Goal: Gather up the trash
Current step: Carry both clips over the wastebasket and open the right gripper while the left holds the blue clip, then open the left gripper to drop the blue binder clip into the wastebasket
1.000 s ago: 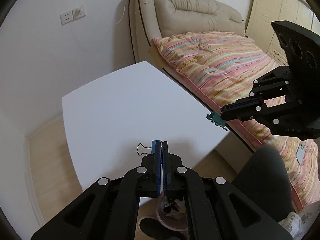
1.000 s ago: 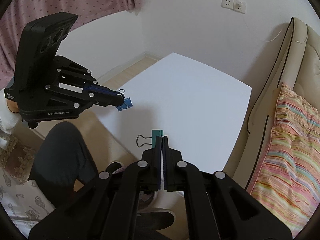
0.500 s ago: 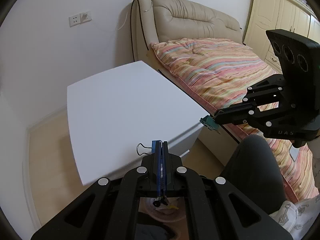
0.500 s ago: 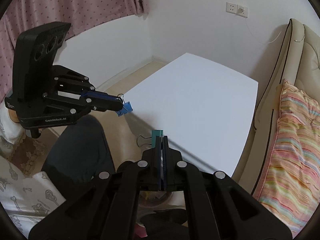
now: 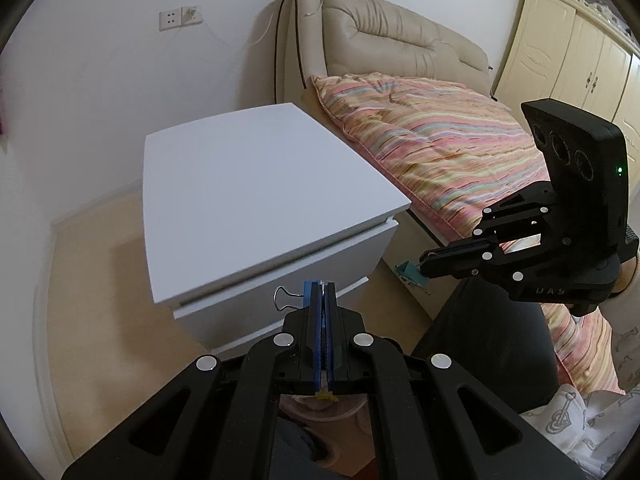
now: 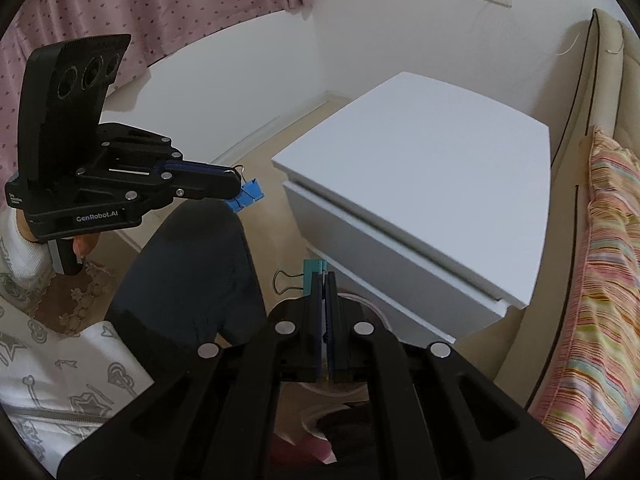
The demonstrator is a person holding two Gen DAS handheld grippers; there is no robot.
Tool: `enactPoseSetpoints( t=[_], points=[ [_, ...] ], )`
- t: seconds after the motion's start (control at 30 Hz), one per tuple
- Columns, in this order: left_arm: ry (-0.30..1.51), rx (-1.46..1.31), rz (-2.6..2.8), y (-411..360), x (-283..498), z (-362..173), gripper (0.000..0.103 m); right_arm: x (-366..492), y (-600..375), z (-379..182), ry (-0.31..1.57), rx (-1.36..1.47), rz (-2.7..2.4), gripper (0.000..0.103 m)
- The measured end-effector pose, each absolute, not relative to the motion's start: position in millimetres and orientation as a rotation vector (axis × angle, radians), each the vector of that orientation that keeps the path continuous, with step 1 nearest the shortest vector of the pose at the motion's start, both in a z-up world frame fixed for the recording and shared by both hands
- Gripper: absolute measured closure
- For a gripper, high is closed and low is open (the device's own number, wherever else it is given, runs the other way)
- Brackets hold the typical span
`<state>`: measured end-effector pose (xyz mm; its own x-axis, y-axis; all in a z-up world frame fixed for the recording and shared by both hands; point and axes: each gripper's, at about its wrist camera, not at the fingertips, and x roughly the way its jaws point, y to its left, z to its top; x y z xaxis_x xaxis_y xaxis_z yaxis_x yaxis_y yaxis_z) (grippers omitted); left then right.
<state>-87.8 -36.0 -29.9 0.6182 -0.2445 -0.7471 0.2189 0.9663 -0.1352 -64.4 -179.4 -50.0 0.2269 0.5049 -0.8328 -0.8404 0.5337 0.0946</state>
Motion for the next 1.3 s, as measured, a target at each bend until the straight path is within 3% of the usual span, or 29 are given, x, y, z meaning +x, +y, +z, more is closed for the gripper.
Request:
enactPoseSetpoints(
  t=[0.27,0.3,0.37,0.4,0.43,0.53,1.3],
  points=[
    [0.856,-0.044,-0.269,-32.5,-88.6,-27.5,0.102,-64.4,-172.9,-53.6,0.961,-0.423,0.988,0.1],
    [0.855,-0.046,-0.27,-31.5,-88.7,-27.4,0.102,-64.7,-173.0,-54.3,0.96,-0.426,0.984,0.096],
    [0.855,-0.047,-0.269,-30.9,-88.7,-28.0,0.102,-63.5,-172.8,-55.0,0.96,-0.434,0.97,0.063],
    [0.855,-0.046,-0.269,-31.3,-89.0,-28.8,0.102,-63.1,-173.3,-55.0,0.958,-0.428,0.97,0.032],
    [0.856,-0.046,-0.27,-31.6,-88.9,-29.2,0.102,-62.8,-173.9,-54.3,0.955,-0.418,0.972,0.015],
    [0.863,-0.046,-0.274,-32.7,-89.5,-30.2,0.102,-61.0,-174.6,-52.9,0.946,-0.401,0.959,0.005],
    [0.885,0.001,-0.349,-54.8,-81.0,-29.0,0.102,-43.3,-207.1,-34.2,0.921,-0.338,0.736,0.003]
  ],
)
